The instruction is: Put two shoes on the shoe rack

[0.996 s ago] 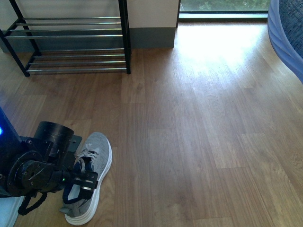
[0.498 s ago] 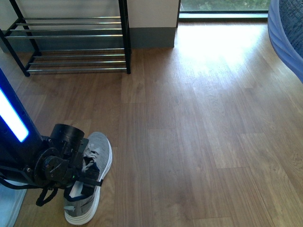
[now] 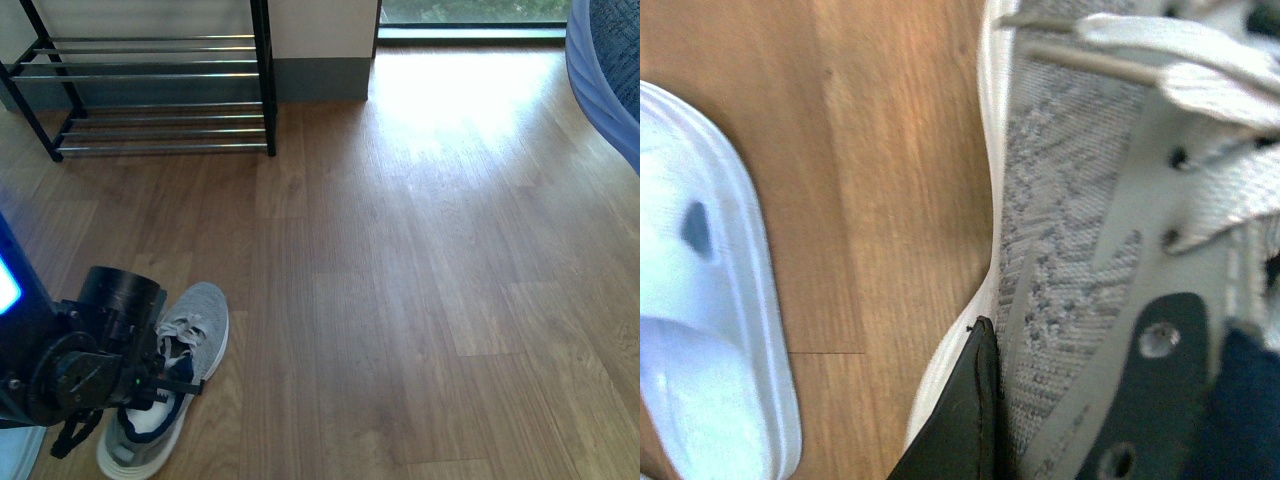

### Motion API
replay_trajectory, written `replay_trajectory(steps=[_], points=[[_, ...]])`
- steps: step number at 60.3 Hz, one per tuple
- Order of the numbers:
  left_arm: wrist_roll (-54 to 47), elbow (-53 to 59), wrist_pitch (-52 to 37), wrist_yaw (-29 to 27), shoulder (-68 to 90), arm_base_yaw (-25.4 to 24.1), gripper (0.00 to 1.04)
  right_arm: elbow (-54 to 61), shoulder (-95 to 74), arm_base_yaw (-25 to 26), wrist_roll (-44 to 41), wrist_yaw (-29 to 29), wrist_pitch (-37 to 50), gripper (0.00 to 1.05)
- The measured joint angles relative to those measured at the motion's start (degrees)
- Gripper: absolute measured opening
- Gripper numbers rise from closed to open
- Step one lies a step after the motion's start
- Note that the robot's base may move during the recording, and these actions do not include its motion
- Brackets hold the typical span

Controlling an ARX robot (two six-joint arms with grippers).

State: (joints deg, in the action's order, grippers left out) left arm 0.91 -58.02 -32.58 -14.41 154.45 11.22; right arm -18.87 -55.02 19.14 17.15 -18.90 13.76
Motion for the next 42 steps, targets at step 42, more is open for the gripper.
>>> replay_trajectory(steps=[42], points=[[6.8,33.0,0.9,-2.8,-57.7,-4.1,0.02,0.0,0.0,0.0,0.0,0.0,0.0,0.01]])
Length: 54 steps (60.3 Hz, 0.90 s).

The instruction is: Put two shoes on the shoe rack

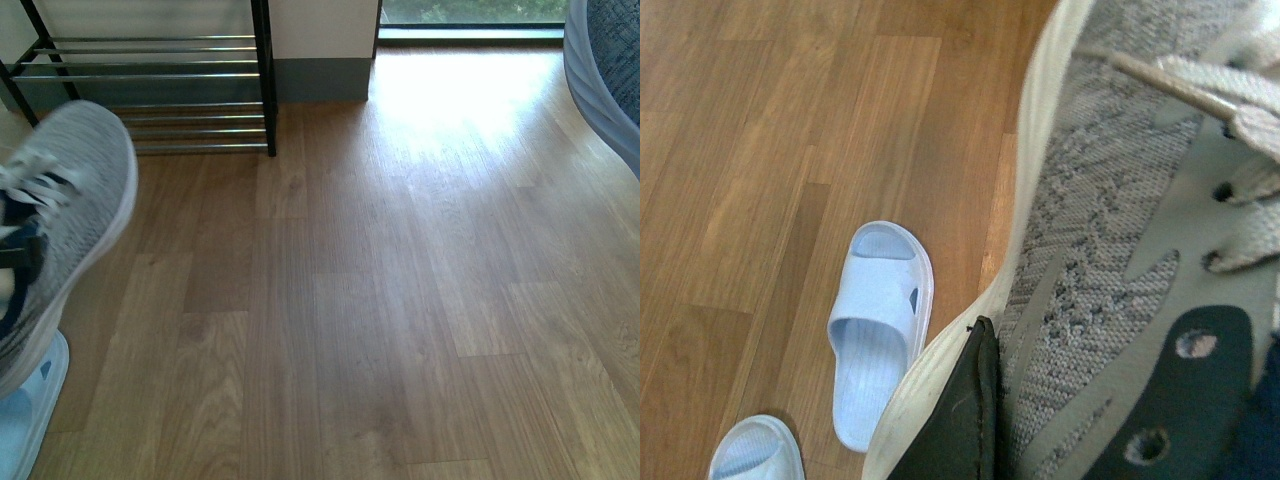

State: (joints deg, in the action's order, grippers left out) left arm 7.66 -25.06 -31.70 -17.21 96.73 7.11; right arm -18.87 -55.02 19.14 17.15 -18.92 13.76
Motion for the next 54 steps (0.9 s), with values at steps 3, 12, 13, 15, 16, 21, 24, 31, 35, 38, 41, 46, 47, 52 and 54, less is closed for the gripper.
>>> replay_trajectory(steps=[3,12,13,15,16,21,24,31,35,38,41,46,47,52,54], points=[[0.7,1.9,2.4,0.0,-5.4,-1.0,0.02,0.0,0.0,0.0,0.0,0.0,0.0,0.01],[2.3,4.7,8.3,1.9,-18.0,-4.5,0.02,0.0,0.0,0.0,0.0,0.0,0.0,0.01],[2.3,5.2,9.3,2.7,-20.1,-5.5,0.02,0.0,0.0,0.0,0.0,0.0,0.0,0.01],[2.2,6.1,10.9,3.7,-24.2,-7.5,0.02,0.0,0.0,0.0,0.0,0.0,0.0,0.01],[2.0,6.8,11.8,3.8,-26.6,-8.6,0.02,0.0,0.0,0.0,0.0,0.0,0.0,0.01],[1.8,8.3,12.9,3.2,-32.1,-10.8,0.02,0.0,0.0,0.0,0.0,0.0,0.0,0.01],[1.8,8.3,12.9,3.3,-32.3,-10.9,0.02,0.0,0.0,0.0,0.0,0.0,0.0,0.01],[1.9,8.4,13.0,4.1,-32.3,-10.9,0.02,0.0,0.0,0.0,0.0,0.0,0.0,0.01],[1.7,8.4,13.0,4.1,-32.3,-10.9,0.02,0.0,0.0,0.0,0.0,0.0,0.0,0.01],[1.5,8.5,13.0,4.0,-32.3,-10.9,0.02,0.0,0.0,0.0,0.0,0.0,0.0,0.01],[1.4,8.5,13.0,4.0,-32.3,-10.9,0.02,0.0,0.0,0.0,0.0,0.0,0.0,0.01],[1.5,8.5,13.0,3.9,-32.3,-10.9,0.02,0.0,0.0,0.0,0.0,0.0,0.0,0.01],[1.5,8.5,13.0,3.9,-32.3,-10.9,0.02,0.0,0.0,0.0,0.0,0.0,0.0,0.01],[1.5,8.5,13.0,3.9,-32.3,-10.9,0.02,0.0,0.0,0.0,0.0,0.0,0.0,0.01],[1.5,8.5,13.0,3.9,-32.3,-10.9,0.02,0.0,0.0,0.0,0.0,0.0,0.0,0.01]])
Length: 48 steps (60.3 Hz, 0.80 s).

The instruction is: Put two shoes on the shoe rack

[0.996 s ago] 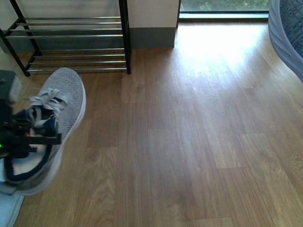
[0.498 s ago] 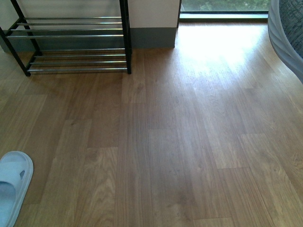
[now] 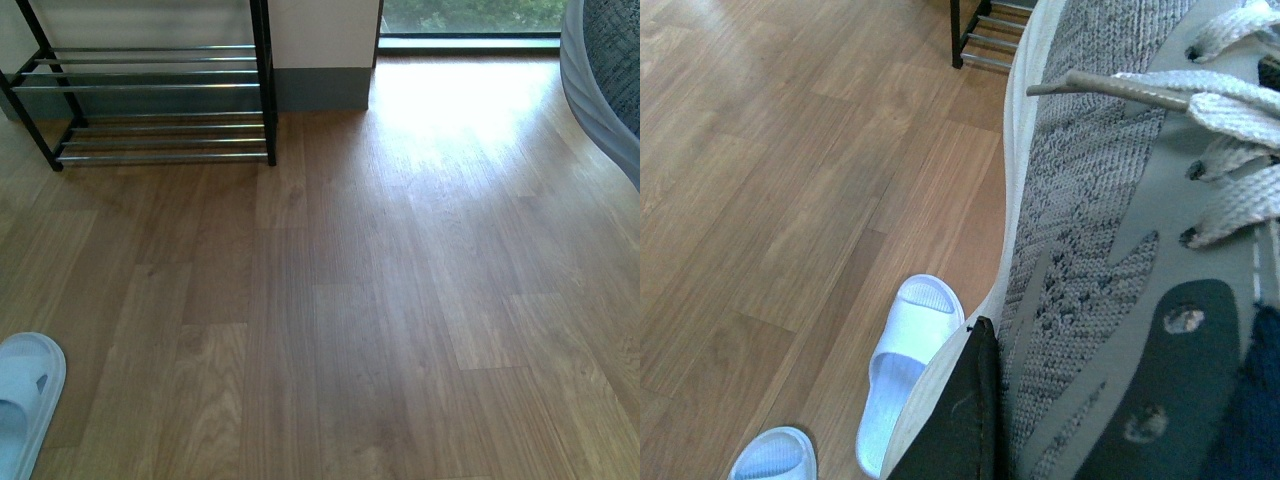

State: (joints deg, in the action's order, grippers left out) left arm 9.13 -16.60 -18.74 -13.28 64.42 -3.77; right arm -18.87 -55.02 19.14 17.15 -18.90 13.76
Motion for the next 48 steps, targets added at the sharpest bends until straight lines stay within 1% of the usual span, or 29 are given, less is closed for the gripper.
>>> replay_trajectory(steps=[48], points=[[0.0,0.0,0.0,0.0,0.0,0.0,0.02,0.0,0.0,0.0,0.0,0.0,0.0,0.01]])
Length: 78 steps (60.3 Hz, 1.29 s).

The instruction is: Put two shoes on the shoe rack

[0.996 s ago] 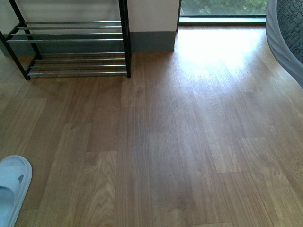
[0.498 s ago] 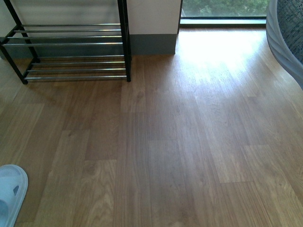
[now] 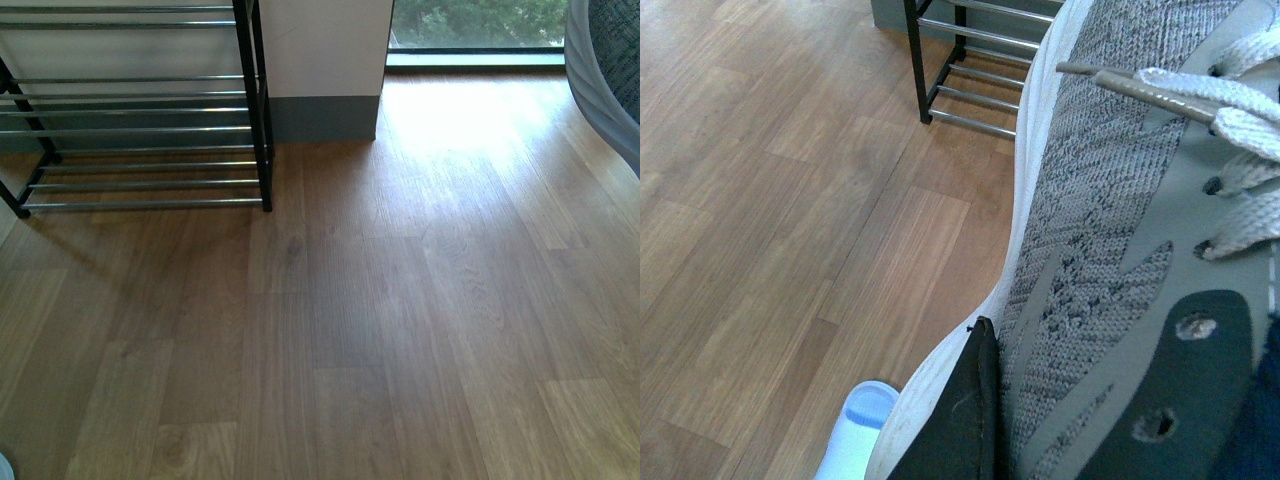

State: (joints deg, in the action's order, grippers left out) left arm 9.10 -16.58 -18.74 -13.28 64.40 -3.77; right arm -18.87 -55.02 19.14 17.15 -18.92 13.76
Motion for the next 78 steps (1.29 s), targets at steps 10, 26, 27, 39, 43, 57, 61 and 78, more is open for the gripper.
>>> replay_trajectory(steps=[10,26,27,39,43,57,61,78], points=[[0.0,0.0,0.0,0.4,0.0,0.1,0.02,0.0,0.0,0.0,0.0,0.4,0.0,0.01],[0.0,0.0,0.0,0.4,0.0,0.1,0.02,0.0,0.0,0.0,0.0,0.2,0.0,0.01],[0.0,0.0,0.0,0.4,0.0,0.1,0.02,0.0,0.0,0.0,0.0,0.2,0.0,0.01],[0.0,0.0,0.0,0.2,0.0,0.1,0.02,0.0,0.0,0.0,0.0,0.1,0.0,0.01],[0.0,0.0,0.0,0.2,0.0,0.1,0.02,0.0,0.0,0.0,0.0,0.1,0.0,0.01],[0.0,0.0,0.0,-0.6,0.0,-0.2,0.02,0.0,0.0,-0.3,0.0,-0.7,0.0,0.01],[0.0,0.0,0.0,-0.2,0.0,-0.2,0.02,0.0,0.0,-0.3,0.0,-0.6,0.0,0.01],[0.0,0.0,0.0,0.0,0.0,0.0,0.02,0.0,0.0,-0.2,0.0,0.0,0.0,0.01]])
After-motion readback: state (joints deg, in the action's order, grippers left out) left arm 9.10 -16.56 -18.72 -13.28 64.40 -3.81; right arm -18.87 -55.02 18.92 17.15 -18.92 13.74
